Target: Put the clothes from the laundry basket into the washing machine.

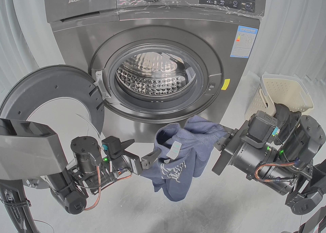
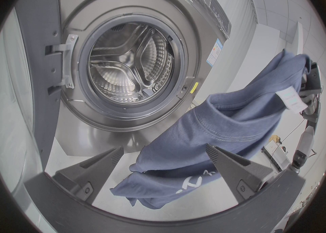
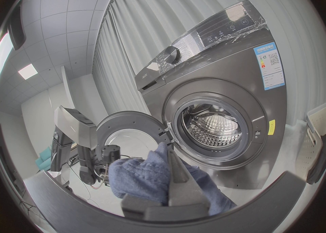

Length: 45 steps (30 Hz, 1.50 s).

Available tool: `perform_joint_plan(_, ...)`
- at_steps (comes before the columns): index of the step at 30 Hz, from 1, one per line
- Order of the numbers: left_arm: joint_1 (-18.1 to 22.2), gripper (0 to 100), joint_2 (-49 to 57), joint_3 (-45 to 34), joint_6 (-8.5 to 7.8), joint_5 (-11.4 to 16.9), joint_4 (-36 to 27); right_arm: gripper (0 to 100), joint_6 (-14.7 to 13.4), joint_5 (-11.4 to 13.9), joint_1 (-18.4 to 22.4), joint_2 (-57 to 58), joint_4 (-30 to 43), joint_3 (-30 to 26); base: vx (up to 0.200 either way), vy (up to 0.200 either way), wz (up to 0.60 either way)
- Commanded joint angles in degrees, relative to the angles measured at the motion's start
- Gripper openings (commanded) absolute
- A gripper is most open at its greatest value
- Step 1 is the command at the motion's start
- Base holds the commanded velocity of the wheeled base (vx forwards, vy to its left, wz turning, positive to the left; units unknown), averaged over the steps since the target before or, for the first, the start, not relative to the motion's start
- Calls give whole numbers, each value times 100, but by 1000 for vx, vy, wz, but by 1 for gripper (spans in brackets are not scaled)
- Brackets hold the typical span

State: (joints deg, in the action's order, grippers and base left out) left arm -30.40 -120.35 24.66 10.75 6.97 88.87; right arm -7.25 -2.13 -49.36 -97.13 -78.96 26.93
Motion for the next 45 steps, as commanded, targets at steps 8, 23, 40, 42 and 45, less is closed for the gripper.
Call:
perform_joint_plan(8,-53,100,-437,100,-126,340,8,0,-4,-6,-74,-25,3,23,0,0,0)
perform_joint_plan(23,-572,100,-446,127,-302,735,8,0,-4,-15,-39,-121,3,76,0,0,0)
perform_joint_plan(40,-502,0,-463,65,-530,858,16,0,-4,-24,14,-130,3,58,0,0,0)
perform_joint_plan(42,-440,0,-455,56,-530,814,16,0,-4,-24,32,-130,3,49,0,0,0)
perform_joint_plan(45,-220,0,-420,83,-530,779,16,0,5,-24,49,-121,3,23,0,0,0)
